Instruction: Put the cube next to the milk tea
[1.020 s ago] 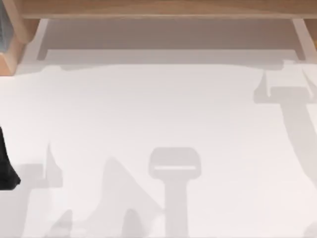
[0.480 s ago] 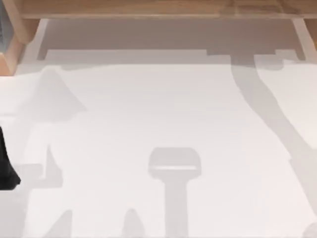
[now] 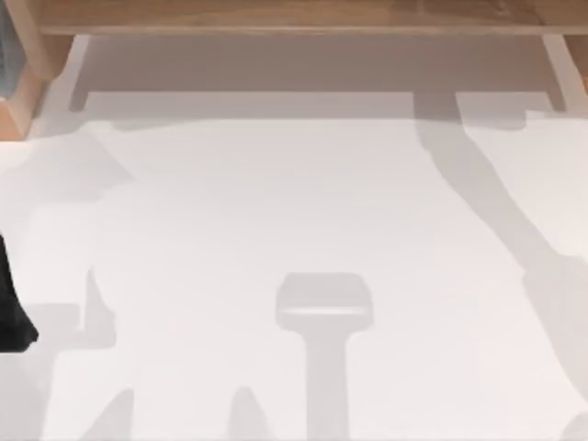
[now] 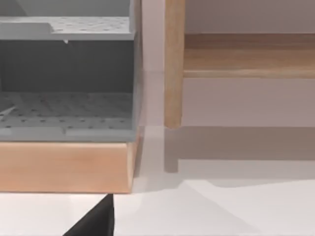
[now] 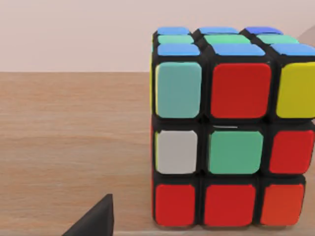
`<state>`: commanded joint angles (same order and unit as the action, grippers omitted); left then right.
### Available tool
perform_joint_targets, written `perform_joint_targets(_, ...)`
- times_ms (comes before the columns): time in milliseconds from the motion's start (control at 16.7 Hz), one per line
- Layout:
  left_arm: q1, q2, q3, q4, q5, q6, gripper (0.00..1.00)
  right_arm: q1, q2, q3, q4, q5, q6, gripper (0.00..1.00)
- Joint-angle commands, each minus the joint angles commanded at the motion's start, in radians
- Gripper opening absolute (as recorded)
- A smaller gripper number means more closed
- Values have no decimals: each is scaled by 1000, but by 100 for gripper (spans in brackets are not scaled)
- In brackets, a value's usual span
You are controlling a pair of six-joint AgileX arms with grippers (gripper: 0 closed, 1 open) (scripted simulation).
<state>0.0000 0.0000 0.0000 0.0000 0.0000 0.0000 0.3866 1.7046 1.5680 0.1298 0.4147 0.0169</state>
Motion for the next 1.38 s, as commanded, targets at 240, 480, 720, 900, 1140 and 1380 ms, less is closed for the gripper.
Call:
perform_joint_targets(240,0,0,0,0,0,0,100,-11,31,37,-8,-10,0,100)
perform_joint_targets(480,0,0,0,0,0,0,100,-36,148,184,-35,-33,-1,100)
perform_joint_targets(720,0,0,0,0,0,0,100,-56,224,282,-56,-53,-1,100)
perform_joint_targets(900,0,0,0,0,0,0,100,-56,225,283,-56,-53,-1,100)
perform_joint_targets(1140,0,0,0,0,0,0,100,-56,225,283,-56,-53,-1,77)
perform_joint_targets(1380,0,0,0,0,0,0,100,-56,225,283,-56,-53,-1,47)
